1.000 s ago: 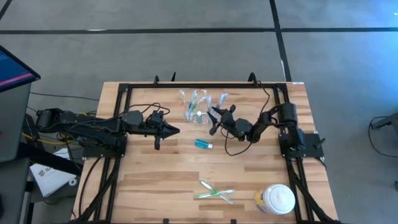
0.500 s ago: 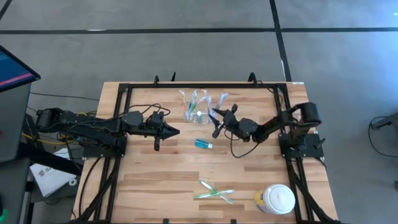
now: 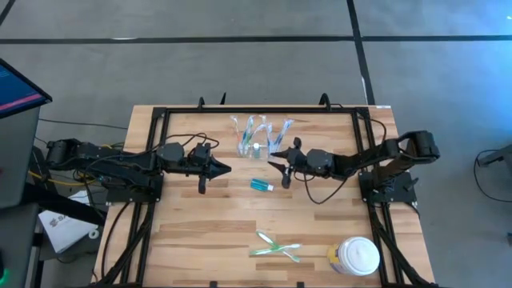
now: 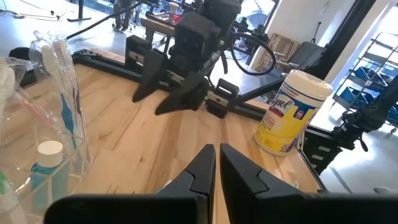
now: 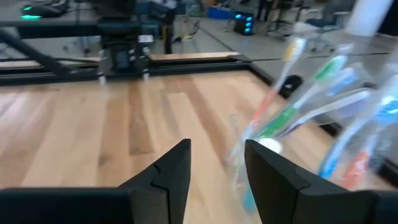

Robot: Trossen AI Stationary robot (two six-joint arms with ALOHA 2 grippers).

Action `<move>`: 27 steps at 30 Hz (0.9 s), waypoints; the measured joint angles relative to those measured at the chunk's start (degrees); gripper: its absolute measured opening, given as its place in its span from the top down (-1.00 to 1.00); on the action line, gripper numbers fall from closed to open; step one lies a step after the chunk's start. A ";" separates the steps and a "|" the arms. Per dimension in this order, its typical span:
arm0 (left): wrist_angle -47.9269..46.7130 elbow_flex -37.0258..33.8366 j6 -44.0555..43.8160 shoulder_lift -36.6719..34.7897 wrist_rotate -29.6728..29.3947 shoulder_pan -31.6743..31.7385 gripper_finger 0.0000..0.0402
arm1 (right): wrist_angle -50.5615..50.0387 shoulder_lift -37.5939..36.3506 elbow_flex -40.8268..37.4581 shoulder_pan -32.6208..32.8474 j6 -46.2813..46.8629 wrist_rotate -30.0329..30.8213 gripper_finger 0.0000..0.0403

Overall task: Pick & Place toothbrushing station
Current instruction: Put the blue mouthwash into the transparent organizer

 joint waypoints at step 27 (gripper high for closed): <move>2.21 0.09 8.80 9.34 0.26 -4.16 0.92 | -12.33 0.32 2.86 0.39 1.50 -7.07 0.32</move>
